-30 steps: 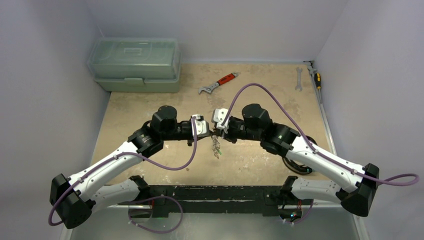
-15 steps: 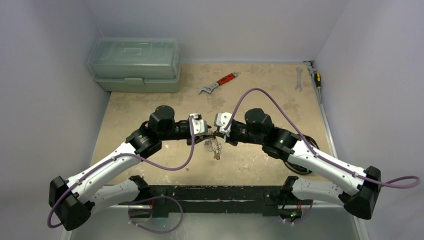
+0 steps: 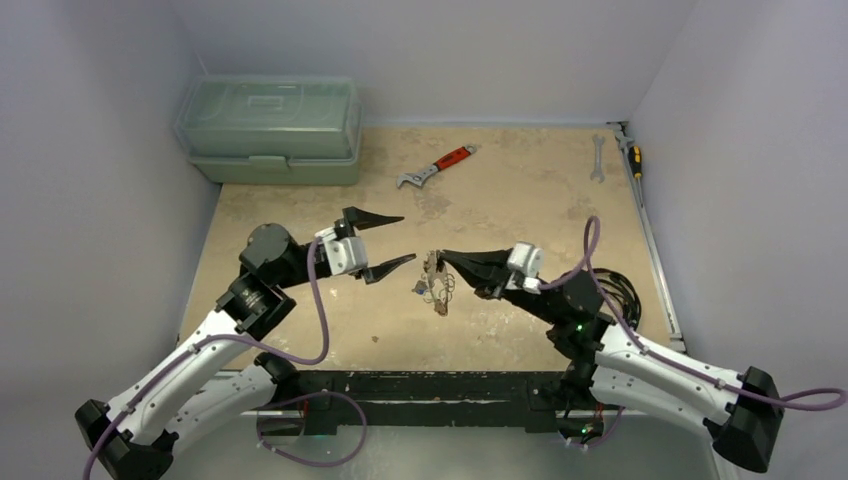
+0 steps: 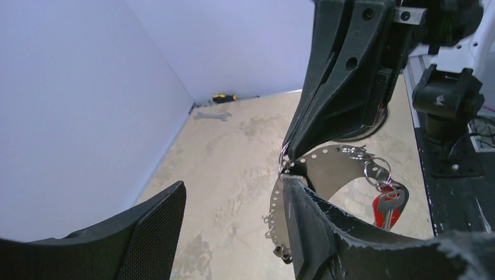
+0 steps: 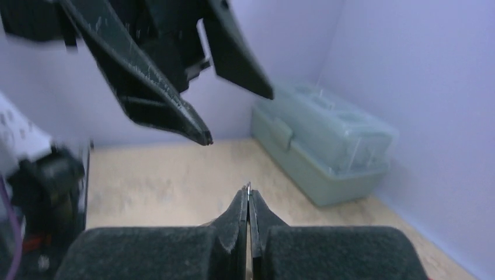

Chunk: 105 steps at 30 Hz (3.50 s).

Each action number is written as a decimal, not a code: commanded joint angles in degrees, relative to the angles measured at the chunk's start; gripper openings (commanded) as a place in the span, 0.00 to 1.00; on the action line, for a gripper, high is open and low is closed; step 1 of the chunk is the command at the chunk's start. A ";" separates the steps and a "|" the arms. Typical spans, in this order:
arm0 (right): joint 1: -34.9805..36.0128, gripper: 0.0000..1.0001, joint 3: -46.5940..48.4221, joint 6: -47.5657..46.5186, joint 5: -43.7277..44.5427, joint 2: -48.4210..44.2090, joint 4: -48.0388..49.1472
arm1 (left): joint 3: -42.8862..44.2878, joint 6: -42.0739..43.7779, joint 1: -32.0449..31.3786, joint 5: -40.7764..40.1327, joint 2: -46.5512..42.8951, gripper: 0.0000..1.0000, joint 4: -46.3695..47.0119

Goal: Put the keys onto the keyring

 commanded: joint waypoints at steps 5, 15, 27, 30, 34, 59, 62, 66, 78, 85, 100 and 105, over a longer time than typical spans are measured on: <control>-0.08 0.00 -7.77 21.35 3.31 5.56 50.49 | -3.04 -10.04 3.92 11.63 -1.35 0.54 15.46; -0.08 0.00 -5.48 25.47 -2.58 4.98 48.23 | -3.50 -14.86 3.95 19.79 1.25 0.42 21.27; -0.08 0.00 -3.54 27.89 -6.50 8.06 47.70 | -4.60 -21.13 3.99 23.30 2.54 0.32 28.25; -0.08 0.00 -2.93 28.06 -7.04 8.49 47.07 | -4.56 -20.91 3.95 23.21 2.83 0.30 27.76; -0.08 0.00 -2.49 28.19 -7.38 9.22 46.98 | -4.47 -21.18 3.92 23.56 3.19 0.30 27.79; -0.08 0.00 -1.81 29.13 -8.49 12.44 47.02 | -4.22 -21.14 3.89 23.88 3.81 0.18 27.07; -0.08 0.00 -1.81 29.25 -8.66 12.39 46.97 | -3.99 -20.33 3.85 23.54 3.89 0.05 25.94; -0.08 0.00 -1.74 29.29 -8.34 11.73 47.06 | -3.70 -19.89 3.84 22.79 4.07 0.00 24.85; -0.08 0.00 -1.31 29.38 -5.22 12.54 51.77 | -3.27 -20.38 3.87 24.06 5.11 0.00 24.22; -0.08 0.00 -0.05 30.20 -6.07 15.02 53.84 | -2.72 -20.47 3.81 24.79 6.09 0.03 22.87; -0.13 0.00 -0.46 31.59 -7.94 15.57 53.60 | -2.88 -20.86 3.80 23.83 5.10 0.39 24.05; -0.08 0.00 -0.23 32.54 -9.11 17.20 54.46 | -3.24 -22.08 3.80 23.74 5.00 0.35 25.55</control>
